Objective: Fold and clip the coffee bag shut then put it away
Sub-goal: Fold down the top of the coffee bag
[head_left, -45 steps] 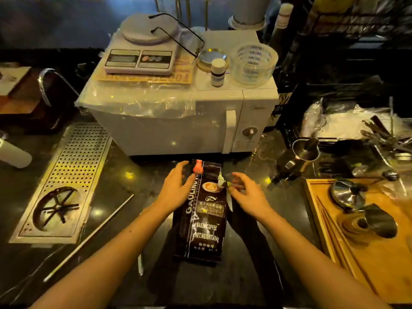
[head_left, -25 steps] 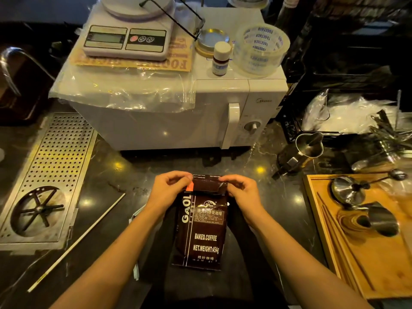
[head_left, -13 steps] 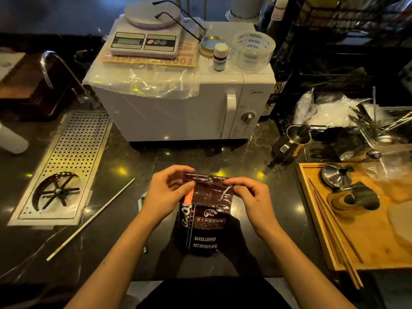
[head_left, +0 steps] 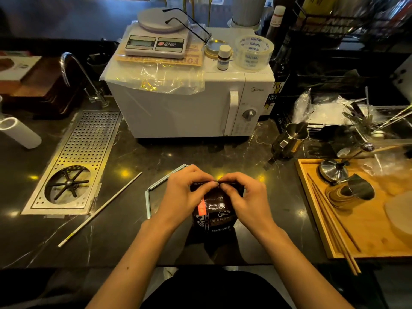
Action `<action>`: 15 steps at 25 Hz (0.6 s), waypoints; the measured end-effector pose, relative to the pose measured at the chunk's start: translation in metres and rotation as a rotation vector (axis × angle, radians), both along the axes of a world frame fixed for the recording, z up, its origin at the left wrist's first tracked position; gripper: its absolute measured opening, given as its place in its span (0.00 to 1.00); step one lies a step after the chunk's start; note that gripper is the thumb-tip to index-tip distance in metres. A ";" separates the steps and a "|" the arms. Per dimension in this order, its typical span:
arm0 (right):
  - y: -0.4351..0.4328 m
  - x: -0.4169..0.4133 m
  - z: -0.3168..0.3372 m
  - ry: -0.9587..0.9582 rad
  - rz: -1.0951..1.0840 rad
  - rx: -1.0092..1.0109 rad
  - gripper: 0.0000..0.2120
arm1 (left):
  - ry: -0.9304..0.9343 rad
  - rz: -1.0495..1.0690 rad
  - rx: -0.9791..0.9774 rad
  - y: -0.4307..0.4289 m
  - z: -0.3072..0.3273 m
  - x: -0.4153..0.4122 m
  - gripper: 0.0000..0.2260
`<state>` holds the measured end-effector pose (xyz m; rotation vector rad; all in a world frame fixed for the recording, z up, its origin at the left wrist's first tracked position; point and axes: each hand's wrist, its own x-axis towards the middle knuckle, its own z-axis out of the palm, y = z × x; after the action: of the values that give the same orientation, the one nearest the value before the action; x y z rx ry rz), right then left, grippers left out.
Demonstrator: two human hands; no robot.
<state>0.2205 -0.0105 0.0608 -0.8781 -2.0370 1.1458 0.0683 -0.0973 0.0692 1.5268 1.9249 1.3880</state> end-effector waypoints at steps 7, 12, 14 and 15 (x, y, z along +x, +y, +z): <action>0.004 0.002 0.006 -0.035 0.050 0.102 0.04 | 0.064 -0.020 0.030 0.005 -0.002 0.004 0.01; 0.003 0.000 0.005 -0.038 0.046 0.099 0.03 | 0.064 -0.030 0.033 0.006 -0.005 0.001 0.01; 0.001 -0.002 0.003 -0.054 0.022 0.113 0.03 | 0.053 -0.027 0.038 0.004 -0.007 0.003 0.02; -0.001 -0.004 0.001 -0.060 0.000 0.128 0.04 | 0.050 -0.021 0.043 0.004 -0.008 0.004 0.02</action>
<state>0.2164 -0.0110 0.0616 -0.8580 -2.1326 0.9872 0.0719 -0.0933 0.0608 1.6116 1.9134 1.4039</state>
